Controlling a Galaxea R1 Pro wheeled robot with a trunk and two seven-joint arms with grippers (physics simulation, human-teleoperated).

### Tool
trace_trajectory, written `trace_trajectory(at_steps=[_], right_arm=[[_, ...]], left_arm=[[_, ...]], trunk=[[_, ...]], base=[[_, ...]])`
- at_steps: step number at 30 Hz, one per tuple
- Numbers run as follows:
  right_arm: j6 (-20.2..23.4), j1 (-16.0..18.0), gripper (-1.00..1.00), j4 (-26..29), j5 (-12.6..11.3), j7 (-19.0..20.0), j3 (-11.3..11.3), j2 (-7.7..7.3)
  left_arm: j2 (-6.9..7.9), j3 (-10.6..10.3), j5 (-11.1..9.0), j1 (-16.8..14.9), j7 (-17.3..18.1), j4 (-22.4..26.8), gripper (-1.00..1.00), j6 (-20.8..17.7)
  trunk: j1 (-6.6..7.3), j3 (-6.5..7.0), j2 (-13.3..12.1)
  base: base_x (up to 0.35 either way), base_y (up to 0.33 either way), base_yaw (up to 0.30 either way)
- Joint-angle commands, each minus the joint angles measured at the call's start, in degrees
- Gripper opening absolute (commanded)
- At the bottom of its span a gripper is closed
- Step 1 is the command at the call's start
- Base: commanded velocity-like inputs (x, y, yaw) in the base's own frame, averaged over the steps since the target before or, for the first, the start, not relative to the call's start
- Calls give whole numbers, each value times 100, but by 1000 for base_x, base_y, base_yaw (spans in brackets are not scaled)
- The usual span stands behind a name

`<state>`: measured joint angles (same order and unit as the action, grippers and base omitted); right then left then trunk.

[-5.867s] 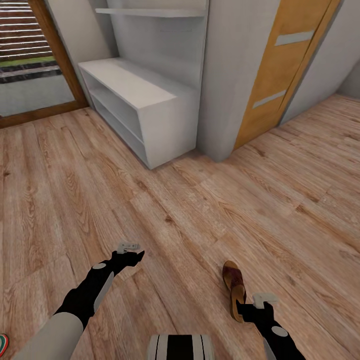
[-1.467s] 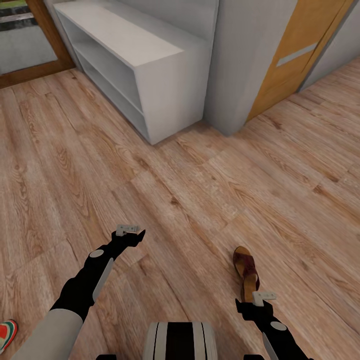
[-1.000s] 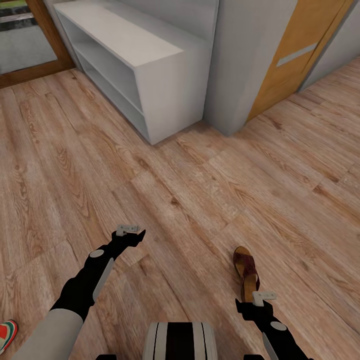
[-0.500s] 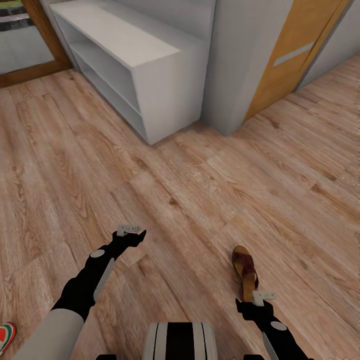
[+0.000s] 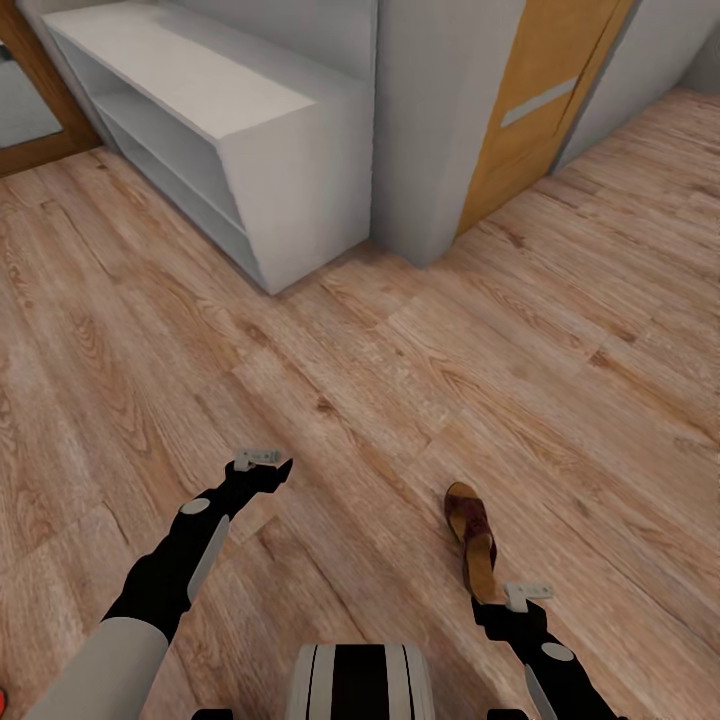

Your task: Pick up the two gym shoes and the two sandals from the corridor floor and place them onto the hallstand (shoe rack) in the corridor, making sure they are on the rack and not on the floor. Arrange them so the two gym shoes are next to each other and the two sandals are next to each other.

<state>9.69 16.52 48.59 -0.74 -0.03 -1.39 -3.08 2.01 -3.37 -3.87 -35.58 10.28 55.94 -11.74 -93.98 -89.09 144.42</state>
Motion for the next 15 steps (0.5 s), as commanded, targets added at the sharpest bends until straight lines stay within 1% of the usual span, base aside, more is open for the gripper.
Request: trace_trajectory(at_steps=[1, 4, 11, 15], right_arm=[[33, 0, 100, 11, -7, -1, 0, 0], [33, 0, 100, 9, -7, -4, 4, 0], [33, 0, 100, 8, -11, -6, 13, 0], [33, 0, 100, 4, -11, -6, 18, 0]], left_arm=[[4, -10, -41, -1, -1, 22, 100, -38], [4, -28, -39, -1, -16, 60, 100, -43], [11, -186, -34, -8, -44, 206, 100, -48], [15, -238, -35, -9, -47, 358, 100, -53]], trunk=[[1, -3, 1], [1, -3, 1], [1, -3, 1], [1, -3, 1]], base=[[0, 0, -46], [0, 0, -30], [0, 0, -11], [0, 0, -3]])
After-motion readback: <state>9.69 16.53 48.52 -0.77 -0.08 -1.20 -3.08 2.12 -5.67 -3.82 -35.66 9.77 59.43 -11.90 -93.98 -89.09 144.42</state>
